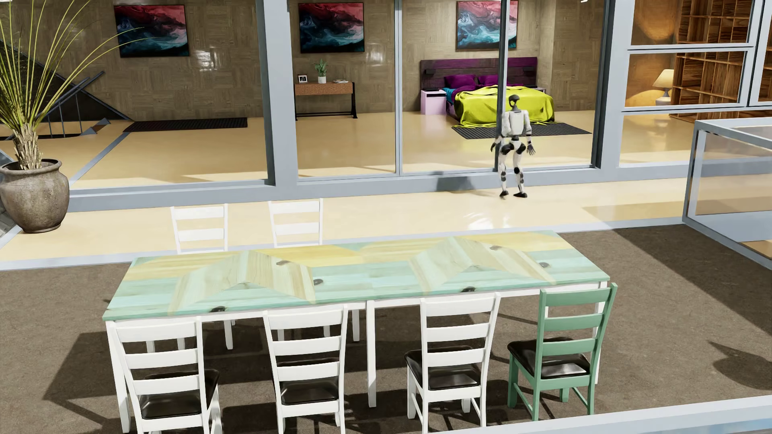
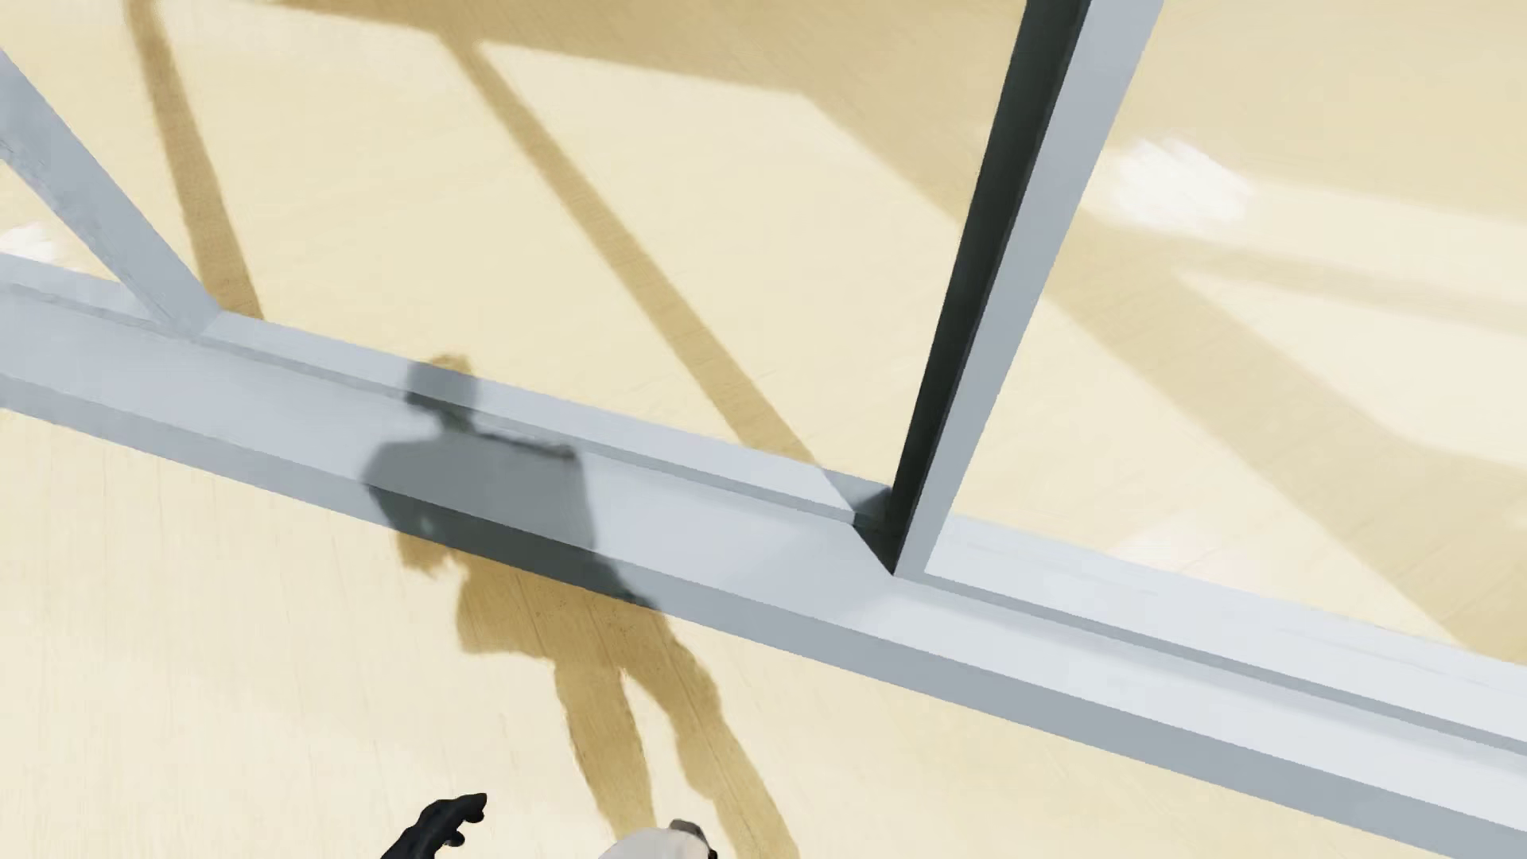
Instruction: Walk towards the table
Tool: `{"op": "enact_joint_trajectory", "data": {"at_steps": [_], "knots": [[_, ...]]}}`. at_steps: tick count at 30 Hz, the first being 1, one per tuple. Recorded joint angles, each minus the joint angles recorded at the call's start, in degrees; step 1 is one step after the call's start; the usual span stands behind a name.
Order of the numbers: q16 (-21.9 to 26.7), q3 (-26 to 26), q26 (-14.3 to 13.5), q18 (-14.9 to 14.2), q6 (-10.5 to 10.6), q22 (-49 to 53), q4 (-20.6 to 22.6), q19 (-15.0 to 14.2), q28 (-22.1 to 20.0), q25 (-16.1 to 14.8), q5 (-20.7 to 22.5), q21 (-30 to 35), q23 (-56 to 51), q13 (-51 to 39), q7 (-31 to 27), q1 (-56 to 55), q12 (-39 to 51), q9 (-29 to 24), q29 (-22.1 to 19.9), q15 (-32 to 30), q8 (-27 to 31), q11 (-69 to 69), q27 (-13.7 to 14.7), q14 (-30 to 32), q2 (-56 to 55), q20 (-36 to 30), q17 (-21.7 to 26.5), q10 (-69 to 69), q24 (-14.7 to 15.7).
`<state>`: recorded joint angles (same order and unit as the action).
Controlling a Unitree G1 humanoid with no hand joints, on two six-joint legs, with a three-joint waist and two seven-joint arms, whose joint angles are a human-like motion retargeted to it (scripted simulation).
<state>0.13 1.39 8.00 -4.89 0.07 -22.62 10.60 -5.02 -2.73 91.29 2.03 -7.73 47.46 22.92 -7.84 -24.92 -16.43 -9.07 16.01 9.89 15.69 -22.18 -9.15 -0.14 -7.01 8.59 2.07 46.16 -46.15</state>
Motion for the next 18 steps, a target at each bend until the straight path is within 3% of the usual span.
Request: {"op": "enact_joint_trajectory", "data": {"at_steps": [1,3,5,7,9,11,13,16,18], "knots": [[0.33,-0.28,0.90,-2.18,1.06,-1.29,-1.75,-0.06,0.01,1.56,-0.67,0.79,1.50,-2.44,3.53,-3.60,-2.07,-0.23,-0.93,0.25,-3.04,0.23,-0.82,0.92,0.32,1.11,2.50,3.61,1.06],[2.55,-1.02,2.95,-0.22,2.56,-5.86,-7.09,0.03,1.29,6.05,-1.82,2.22,4.16,-8.70,9.96,-7.11,-6.62,-0.04,1.45,0.33,-7.57,2.06,-1.45,-1.24,1.94,3.48,8.48,3.89,1.92],[3.85,-2.01,8.22,0.31,3.28,-12.25,-10.63,-0.29,1.45,10.85,-2.75,3.93,4.95,-16.14,10.60,-6.61,-9.73,0.62,3.18,0.34,-10.72,4.49,-2.02,-0.16,4.14,7.65,12.72,-4.43,1.78],[4.95,-2.85,13.64,0.22,3.21,-18.50,-13.61,-0.64,0.29,16.27,-3.57,9.90,4.10,-23.85,7.86,-3.64,-11.85,1.23,2.12,0.54,-13.30,6.51,1.68,1.47,6.26,11.45,14.71,-18.74,0.20],[6.48,-3.40,15.06,1.61,2.75,-22.64,-17.94,-1.05,0.65,18.83,-4.27,16.29,1.59,-31.39,7.34,-1.34,-13.02,1.36,-0.14,1.55,-16.75,7.17,6.47,1.87,8.15,10.04,13.74,-31.32,-5.85],[6.92,-3.63,12.46,3.09,2.42,-23.12,-23.01,-1.81,3.49,16.90,-5.03,18.99,-3.61,-36.03,13.86,-2.78,-12.20,0.91,-3.78,3.34,-22.03,6.65,7.55,0.99,10.03,9.43,9.90,-34.61,-9.20],[5.99,-3.91,9.01,5.21,2.18,-21.06,-26.53,-3.29,6.70,12.39,-6.39,20.74,-11.18,-37.60,22.38,-5.38,-9.14,0.17,-9.39,5.46,-28.69,5.76,6.68,0.47,12.28,11.01,5.71,-32.21,-7.74],[2.63,-4.92,3.78,8.80,1.86,-14.57,-28.71,-7.18,5.64,1.88,-9.59,23.78,-20.77,-38.02,33.73,-7.40,-5.46,-0.86,-15.57,7.90,-37.72,3.35,6.34,-2.70,15.87,7.97,2.06,-23.12,-7.10],[-1.32,-5.85,-0.40,10.43,1.50,-9.78,-26.83,-9.11,5.46,-5.55,-12.98,24.88,-23.54,-37.88,39.10,-5.66,-5.56,-1.10,-15.03,6.23,-40.94,-1.13,6.55,-3.45,17.22,3.48,2.44,-18.93,-6.47]]}}
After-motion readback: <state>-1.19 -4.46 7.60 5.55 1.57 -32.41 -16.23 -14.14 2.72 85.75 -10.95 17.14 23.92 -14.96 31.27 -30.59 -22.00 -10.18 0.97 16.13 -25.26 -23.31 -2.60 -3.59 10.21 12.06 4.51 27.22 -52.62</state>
